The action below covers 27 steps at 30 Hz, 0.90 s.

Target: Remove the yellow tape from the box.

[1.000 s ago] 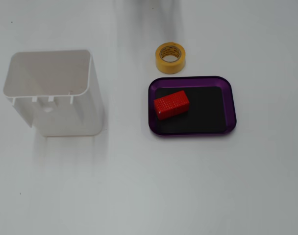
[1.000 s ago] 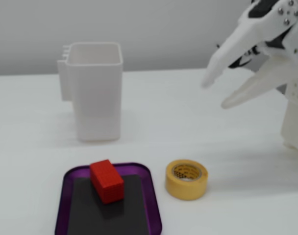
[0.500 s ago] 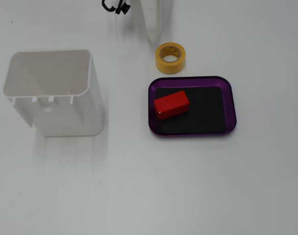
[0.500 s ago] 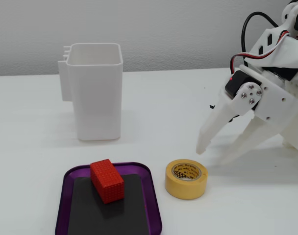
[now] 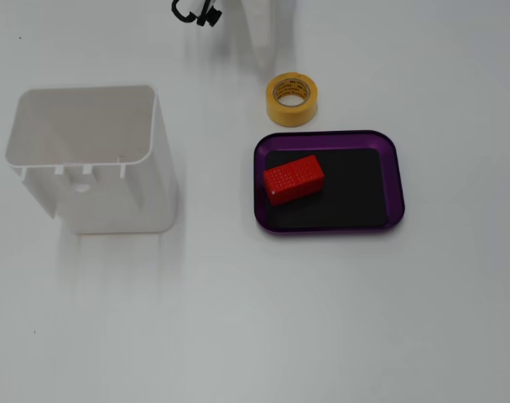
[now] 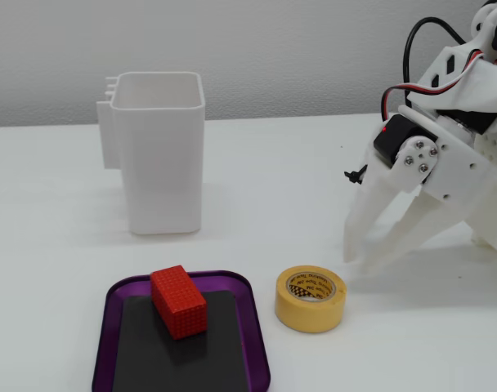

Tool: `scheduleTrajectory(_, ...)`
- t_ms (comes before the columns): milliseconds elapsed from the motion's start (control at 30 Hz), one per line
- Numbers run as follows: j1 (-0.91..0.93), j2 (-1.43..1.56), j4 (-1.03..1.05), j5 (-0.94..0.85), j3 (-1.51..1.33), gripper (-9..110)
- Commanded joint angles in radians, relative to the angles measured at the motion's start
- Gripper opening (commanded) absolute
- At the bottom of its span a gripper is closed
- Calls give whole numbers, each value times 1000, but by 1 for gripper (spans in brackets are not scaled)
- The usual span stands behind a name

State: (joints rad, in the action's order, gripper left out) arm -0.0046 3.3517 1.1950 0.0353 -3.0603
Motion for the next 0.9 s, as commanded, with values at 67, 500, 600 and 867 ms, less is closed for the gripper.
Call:
scheduleTrajectory(67, 8, 98, 0, -8, -8, -1)
scheduleTrajectory(500, 8, 97, 29, 54, -6, -1)
scheduleTrajectory(600, 8, 97, 28, 54, -6, -1)
scheduleTrajectory(867, 0, 100, 18, 55, -6, 0)
